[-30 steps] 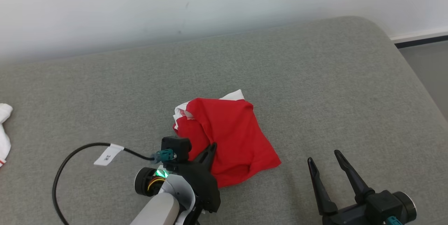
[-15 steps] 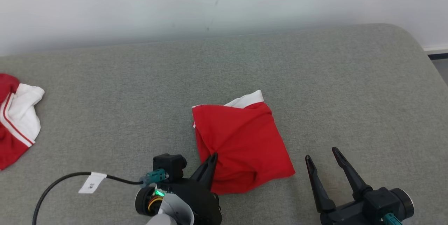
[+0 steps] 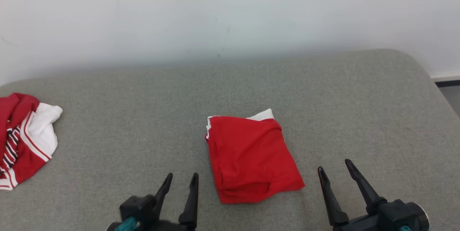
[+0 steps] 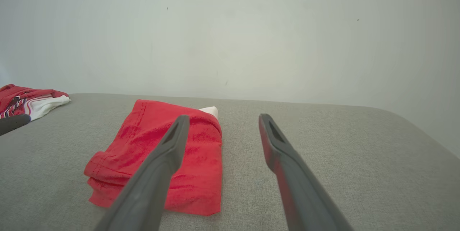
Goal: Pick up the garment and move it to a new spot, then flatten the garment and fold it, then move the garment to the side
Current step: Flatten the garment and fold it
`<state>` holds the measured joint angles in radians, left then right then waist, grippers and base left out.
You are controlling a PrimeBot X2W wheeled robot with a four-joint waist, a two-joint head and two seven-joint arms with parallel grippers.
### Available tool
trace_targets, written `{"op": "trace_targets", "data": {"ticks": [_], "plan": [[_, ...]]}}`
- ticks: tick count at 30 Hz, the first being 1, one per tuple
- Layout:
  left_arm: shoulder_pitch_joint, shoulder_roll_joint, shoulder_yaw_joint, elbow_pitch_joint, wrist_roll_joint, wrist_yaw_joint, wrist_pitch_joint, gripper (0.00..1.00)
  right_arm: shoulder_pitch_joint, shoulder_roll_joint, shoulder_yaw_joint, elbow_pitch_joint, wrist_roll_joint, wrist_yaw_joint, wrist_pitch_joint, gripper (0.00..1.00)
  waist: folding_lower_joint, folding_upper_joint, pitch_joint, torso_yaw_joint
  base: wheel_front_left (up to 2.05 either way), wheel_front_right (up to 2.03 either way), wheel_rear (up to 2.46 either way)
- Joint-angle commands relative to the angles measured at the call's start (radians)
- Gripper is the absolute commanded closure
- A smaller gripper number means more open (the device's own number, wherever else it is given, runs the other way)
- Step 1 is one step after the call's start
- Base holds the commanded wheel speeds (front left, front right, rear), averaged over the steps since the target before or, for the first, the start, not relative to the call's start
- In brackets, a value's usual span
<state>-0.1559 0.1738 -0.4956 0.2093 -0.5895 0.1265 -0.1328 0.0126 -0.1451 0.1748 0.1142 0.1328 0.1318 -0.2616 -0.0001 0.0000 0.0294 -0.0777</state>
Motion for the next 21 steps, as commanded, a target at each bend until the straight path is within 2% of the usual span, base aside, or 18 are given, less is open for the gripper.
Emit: {"op": "trace_targets", "data": {"ticks": [1, 6, 11, 16, 21], "plan": [[0.041, 0.023, 0.009, -0.037, 0.021, -0.001, -0.048, 0.00, 0.020, 0.004, -0.011, -0.016, 0.009, -0.002, -0.004, 0.00, 0.0001, 0.0000, -0.039, 0.010, 0.00, 0.00, 0.00], [0.104, 0.065, 0.038, -0.093, 0.069, 0.019, -0.112, 0.00, 0.048, 0.022, -0.032, -0.037, 0.003, -0.002, -0.004, 0.00, 0.0001, 0.0000, -0.059, 0.018, 0.00, 0.00, 0.00], [0.173, 0.088, 0.095, -0.165, 0.148, 0.041, -0.133, 0.00, 0.084, 0.029, -0.053, -0.055, -0.045, -0.002, -0.004, 0.00, 0.0001, 0.0000, -0.086, 0.023, 0.00, 0.00, 0.00], [0.270, 0.068, 0.173, -0.250, 0.230, 0.023, -0.132, 0.00, 0.134, 0.048, -0.096, -0.100, -0.067, -0.002, -0.004, 0.00, 0.0001, 0.0000, -0.115, 0.021, 0.00, 0.00, 0.00], [0.347, 0.039, 0.233, -0.274, 0.313, -0.006, -0.133, 0.00, 0.190, 0.071, -0.118, -0.136, -0.077, -0.002, -0.003, 0.00, 0.0001, 0.0000, -0.145, 0.013, 0.00, 0.00, 0.00]]}}
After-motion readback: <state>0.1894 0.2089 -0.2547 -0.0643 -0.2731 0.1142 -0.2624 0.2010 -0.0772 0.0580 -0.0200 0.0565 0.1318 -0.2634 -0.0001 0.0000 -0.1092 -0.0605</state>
